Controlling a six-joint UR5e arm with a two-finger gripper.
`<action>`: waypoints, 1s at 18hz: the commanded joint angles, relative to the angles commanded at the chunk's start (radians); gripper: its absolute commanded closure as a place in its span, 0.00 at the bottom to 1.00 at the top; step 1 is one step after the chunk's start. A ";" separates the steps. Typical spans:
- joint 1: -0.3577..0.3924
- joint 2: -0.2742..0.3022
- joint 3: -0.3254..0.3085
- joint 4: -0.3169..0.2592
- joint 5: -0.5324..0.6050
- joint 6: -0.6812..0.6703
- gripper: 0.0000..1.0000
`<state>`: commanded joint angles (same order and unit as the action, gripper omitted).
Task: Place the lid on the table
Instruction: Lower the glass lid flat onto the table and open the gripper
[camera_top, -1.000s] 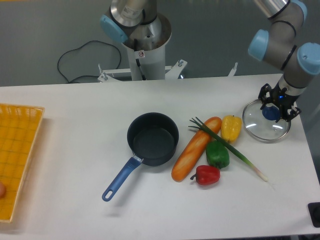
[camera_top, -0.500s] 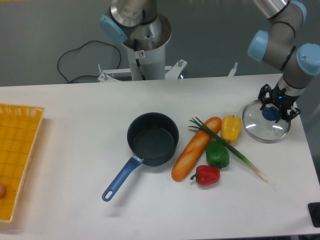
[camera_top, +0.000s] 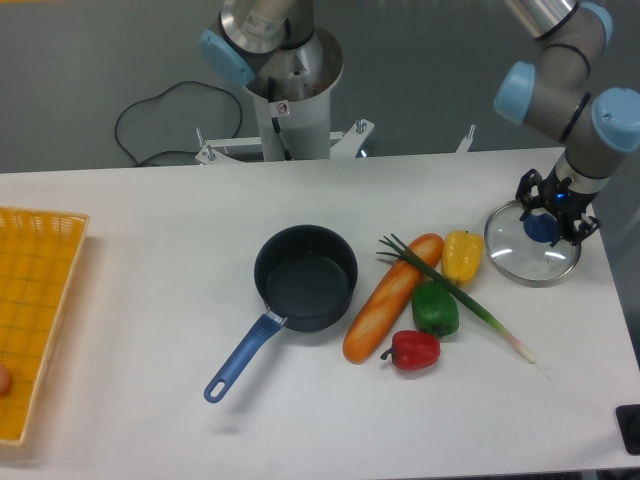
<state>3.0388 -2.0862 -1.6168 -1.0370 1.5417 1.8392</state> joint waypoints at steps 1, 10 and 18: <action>0.000 0.000 0.000 0.000 0.000 0.002 0.51; -0.002 -0.009 -0.002 0.002 0.000 0.000 0.51; -0.002 -0.011 -0.002 0.002 0.000 0.003 0.30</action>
<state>3.0373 -2.0969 -1.6183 -1.0354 1.5417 1.8423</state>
